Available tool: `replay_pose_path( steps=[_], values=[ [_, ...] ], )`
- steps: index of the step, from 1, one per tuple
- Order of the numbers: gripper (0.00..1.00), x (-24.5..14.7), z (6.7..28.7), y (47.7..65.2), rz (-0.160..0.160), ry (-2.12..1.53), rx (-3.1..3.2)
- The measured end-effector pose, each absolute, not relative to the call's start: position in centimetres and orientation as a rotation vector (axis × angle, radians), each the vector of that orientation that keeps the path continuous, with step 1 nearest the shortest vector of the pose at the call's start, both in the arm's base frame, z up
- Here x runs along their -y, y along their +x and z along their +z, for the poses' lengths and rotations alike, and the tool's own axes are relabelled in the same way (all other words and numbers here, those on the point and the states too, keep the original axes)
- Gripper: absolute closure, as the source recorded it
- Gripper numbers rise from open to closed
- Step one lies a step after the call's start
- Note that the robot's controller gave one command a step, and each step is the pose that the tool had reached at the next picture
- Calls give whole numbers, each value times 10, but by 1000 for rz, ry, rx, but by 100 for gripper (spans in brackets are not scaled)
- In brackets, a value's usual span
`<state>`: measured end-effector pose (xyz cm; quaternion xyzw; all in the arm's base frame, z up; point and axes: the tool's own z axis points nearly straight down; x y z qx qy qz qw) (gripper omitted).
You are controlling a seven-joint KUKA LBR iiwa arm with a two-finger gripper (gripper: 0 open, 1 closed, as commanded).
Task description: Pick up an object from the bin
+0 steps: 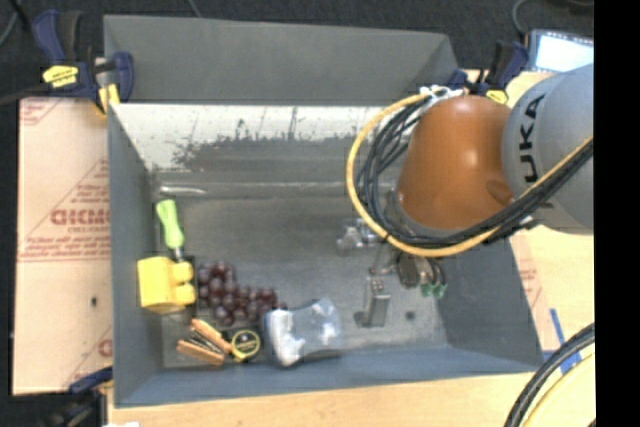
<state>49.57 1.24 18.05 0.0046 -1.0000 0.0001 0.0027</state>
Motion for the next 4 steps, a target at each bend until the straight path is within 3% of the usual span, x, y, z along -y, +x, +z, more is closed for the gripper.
replay_pose_path(
  steps=[1, 2, 3, 4],
  values=[
    [0, -13, 184, 498, 0, 14, 3144],
    [0, -50, 129, 505, 1, 130, 3144],
    [0, -79, 120, 496, 1, 418, 3109],
    [0, -121, 134, 513, -1, 262, 3137]
  ],
)
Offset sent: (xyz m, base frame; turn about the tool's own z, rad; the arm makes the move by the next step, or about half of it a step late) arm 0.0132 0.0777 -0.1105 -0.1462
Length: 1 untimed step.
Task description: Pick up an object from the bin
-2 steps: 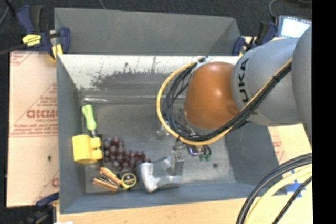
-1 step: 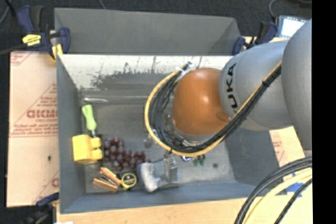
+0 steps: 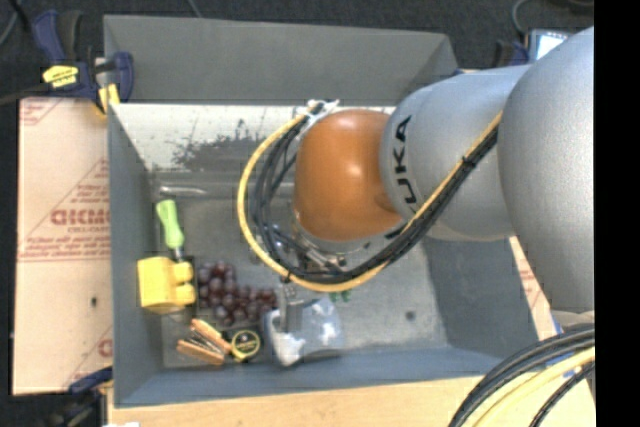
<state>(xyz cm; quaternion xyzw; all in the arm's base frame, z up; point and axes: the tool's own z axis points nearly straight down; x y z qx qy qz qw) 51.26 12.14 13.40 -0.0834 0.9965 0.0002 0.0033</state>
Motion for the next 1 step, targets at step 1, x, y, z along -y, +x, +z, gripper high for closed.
replay_pose_path(
  steps=[1],
  values=[
    [0, -143, 87, 526, 0, -362, -3115]
  ],
)
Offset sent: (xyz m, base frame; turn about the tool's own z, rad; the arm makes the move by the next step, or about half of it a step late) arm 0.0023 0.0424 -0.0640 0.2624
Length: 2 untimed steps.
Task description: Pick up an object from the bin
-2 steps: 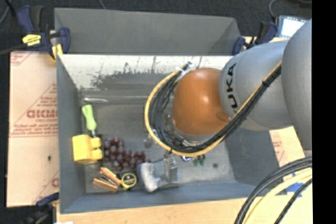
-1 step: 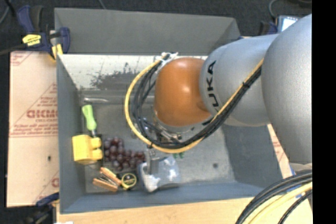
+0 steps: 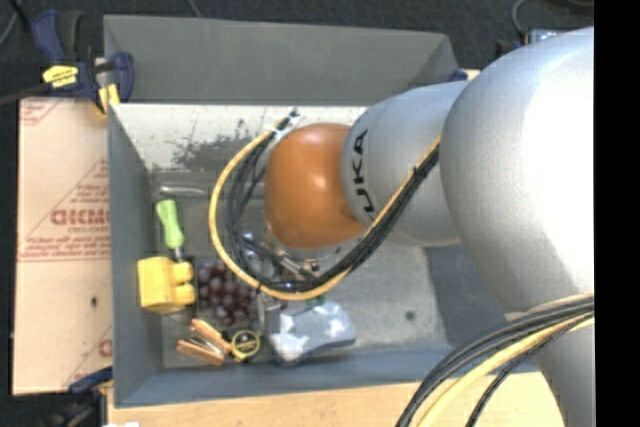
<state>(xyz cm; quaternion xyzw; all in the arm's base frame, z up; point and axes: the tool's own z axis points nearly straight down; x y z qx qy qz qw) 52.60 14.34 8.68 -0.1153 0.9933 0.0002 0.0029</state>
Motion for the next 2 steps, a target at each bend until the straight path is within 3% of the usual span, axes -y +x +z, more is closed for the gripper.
replay_pose_path(
  steps=[1, 2],
  values=[
    [100, -160, 75, 520, -3, 151, -3123],
    [100, -160, 75, 520, -3, 151, -3123]
  ],
)
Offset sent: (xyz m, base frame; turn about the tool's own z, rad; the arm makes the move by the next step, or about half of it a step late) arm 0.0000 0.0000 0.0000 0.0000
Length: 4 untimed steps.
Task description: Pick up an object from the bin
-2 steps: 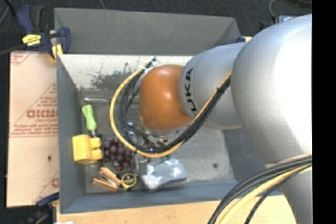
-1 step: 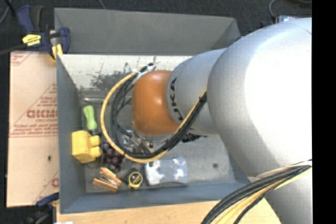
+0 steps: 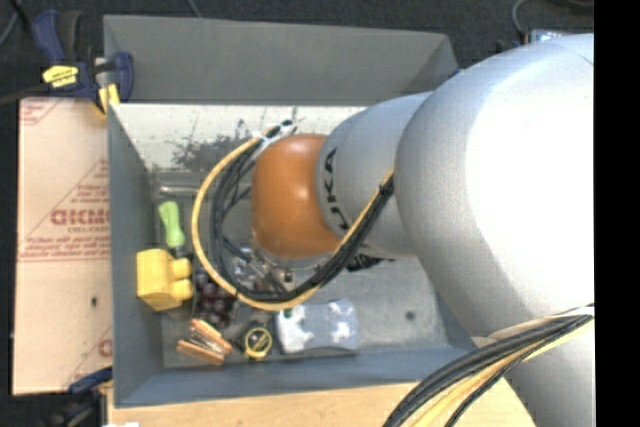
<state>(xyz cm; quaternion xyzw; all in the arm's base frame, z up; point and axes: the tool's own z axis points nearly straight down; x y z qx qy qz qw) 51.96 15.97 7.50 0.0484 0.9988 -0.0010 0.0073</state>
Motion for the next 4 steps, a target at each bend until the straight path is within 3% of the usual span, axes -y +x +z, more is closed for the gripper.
replay_pose_path(
  steps=[2, 4],
  values=[
    [100, -159, 82, 519, -5, 152, -3125],
    [100, -160, 123, 517, -1, 146, -3129]
  ],
)
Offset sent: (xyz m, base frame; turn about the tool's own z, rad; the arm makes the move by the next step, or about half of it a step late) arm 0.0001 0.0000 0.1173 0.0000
